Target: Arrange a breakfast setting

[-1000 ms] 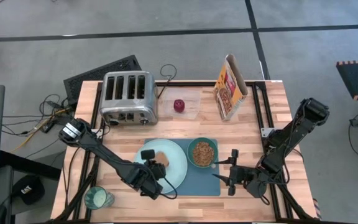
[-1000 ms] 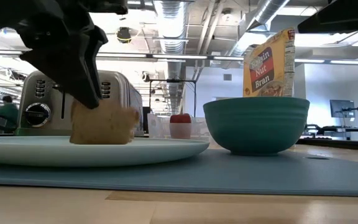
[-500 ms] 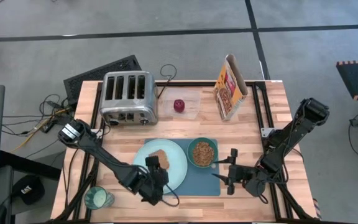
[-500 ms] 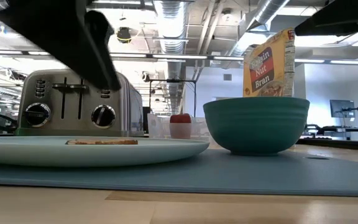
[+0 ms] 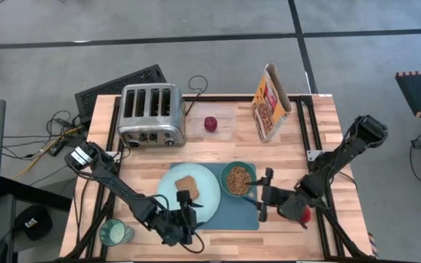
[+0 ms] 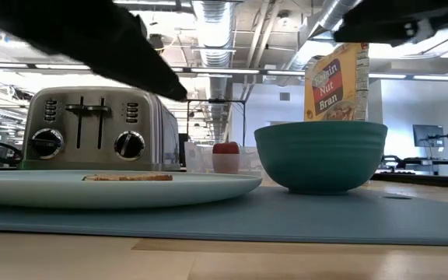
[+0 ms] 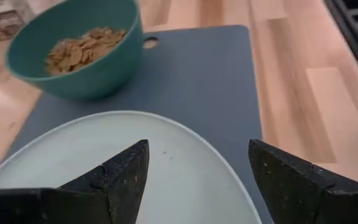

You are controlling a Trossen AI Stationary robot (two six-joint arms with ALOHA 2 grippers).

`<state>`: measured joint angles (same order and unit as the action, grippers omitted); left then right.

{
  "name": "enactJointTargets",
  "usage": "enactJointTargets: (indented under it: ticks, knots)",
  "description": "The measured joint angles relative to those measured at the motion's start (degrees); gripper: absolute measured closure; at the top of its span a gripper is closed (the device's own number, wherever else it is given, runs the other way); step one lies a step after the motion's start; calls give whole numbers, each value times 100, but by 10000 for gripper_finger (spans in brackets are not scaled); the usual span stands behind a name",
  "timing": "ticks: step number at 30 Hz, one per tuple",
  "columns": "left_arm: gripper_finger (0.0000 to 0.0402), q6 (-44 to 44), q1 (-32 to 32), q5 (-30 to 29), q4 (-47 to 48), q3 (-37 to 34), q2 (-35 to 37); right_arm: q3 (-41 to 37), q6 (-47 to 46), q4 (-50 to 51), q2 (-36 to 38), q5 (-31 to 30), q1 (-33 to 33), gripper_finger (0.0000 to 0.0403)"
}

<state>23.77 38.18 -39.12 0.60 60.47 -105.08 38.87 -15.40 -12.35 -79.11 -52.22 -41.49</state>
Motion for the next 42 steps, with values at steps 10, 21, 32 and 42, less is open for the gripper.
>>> enactJointTargets:
  ticks: [10,21,32,42]
  knots:
    - [141,-409,-137,178,-1797,-1172,13,520,1263,-484,-237,611,1032,154]
    - [141,-576,-157,123,-1161,-1289,810,2269,1719,1452,-1108,570,2453,154]
    - [141,297,50,-218,-1507,-2885,2749,2752,1710,1610,-1405,607,3730,154]
    - [141,391,52,-229,-1840,-3438,3366,2752,1341,1635,-1405,2006,4358,153]
